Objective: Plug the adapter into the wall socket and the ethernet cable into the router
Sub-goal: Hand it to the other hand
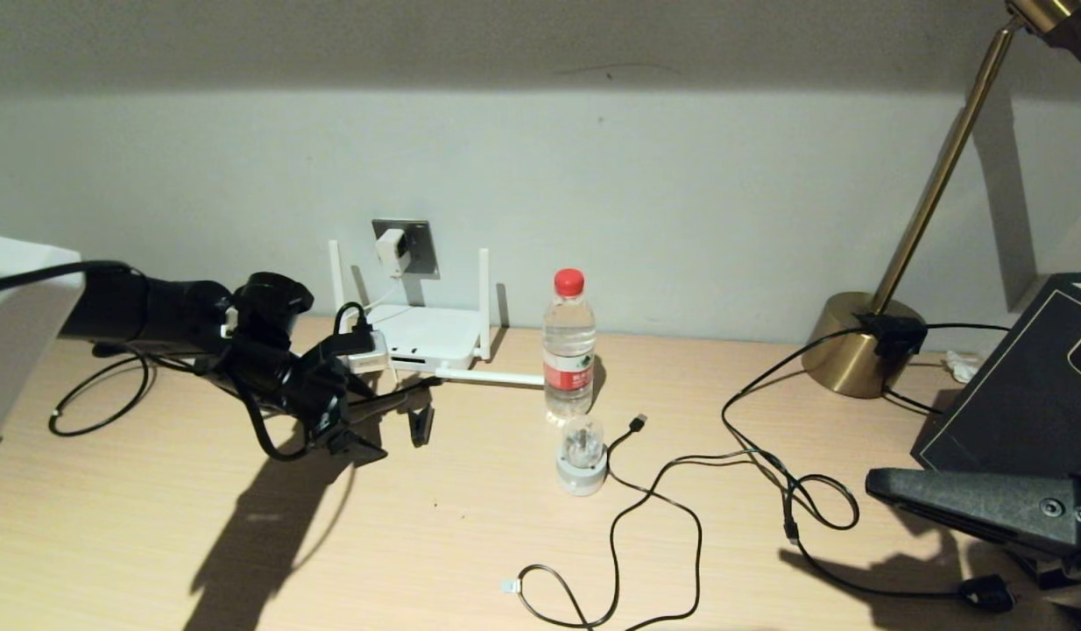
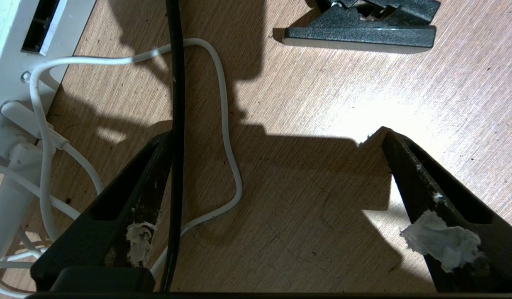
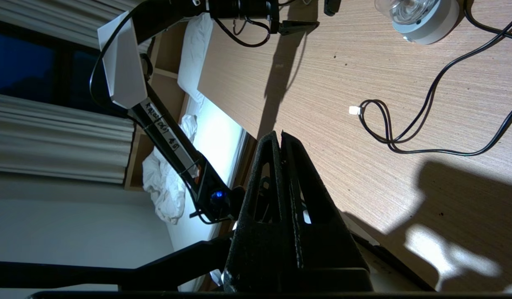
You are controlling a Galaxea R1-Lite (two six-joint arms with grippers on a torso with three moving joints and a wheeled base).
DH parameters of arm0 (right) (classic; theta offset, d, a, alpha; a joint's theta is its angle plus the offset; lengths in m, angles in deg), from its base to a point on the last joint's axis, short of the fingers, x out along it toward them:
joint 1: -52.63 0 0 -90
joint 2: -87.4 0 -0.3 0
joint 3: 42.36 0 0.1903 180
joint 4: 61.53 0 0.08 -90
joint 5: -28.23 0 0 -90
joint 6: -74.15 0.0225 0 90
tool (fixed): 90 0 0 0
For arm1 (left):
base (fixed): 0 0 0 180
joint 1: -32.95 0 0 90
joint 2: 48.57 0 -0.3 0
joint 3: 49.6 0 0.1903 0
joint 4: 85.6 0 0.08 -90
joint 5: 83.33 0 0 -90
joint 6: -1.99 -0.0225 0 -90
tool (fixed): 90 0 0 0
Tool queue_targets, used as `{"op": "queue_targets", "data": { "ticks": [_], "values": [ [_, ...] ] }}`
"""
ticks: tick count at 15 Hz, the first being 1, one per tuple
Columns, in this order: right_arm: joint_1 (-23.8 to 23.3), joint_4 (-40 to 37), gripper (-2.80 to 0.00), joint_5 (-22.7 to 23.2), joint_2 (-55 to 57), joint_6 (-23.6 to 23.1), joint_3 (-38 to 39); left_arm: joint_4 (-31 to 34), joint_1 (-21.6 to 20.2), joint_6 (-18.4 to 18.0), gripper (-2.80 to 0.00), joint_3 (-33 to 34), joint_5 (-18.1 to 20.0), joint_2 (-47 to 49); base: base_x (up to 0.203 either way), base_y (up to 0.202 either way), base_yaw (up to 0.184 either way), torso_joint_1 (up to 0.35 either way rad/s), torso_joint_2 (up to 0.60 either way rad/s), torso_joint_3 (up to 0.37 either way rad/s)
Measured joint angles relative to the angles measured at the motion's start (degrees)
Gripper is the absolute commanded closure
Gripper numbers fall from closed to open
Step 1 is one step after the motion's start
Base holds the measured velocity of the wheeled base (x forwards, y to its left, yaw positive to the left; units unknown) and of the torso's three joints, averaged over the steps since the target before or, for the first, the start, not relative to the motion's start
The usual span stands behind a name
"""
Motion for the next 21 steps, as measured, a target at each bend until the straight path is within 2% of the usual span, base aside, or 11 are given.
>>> {"op": "queue_targets", "data": {
  "ticks": [8, 15, 21],
  "values": [
    [0.0, -0.1, 0.0, 0.2, -2.5, 0.2, 0.9, -0.2, 0.0, 0.0, -2.8, 2.6, 0.0, -0.4, 0.0, 0.0, 0.0, 0.0, 0.0, 0.0],
    [0.0, -0.2, 0.0, 0.2, -3.7, 0.3, 1.3, 6.6, 0.1, 0.1, -2.8, 4.5, 1.4, -3.1, 0.0, 0.0, 0.0, 0.0, 0.0, 0.0],
    [0.0, -0.3, 0.0, 0.2, -4.9, 0.3, 1.8, 7.6, 0.4, 0.1, -2.8, 9.8, 2.9, -8.4, 0.0, 0.0, 0.0, 0.0, 0.0, 0.0]
  ]
}}
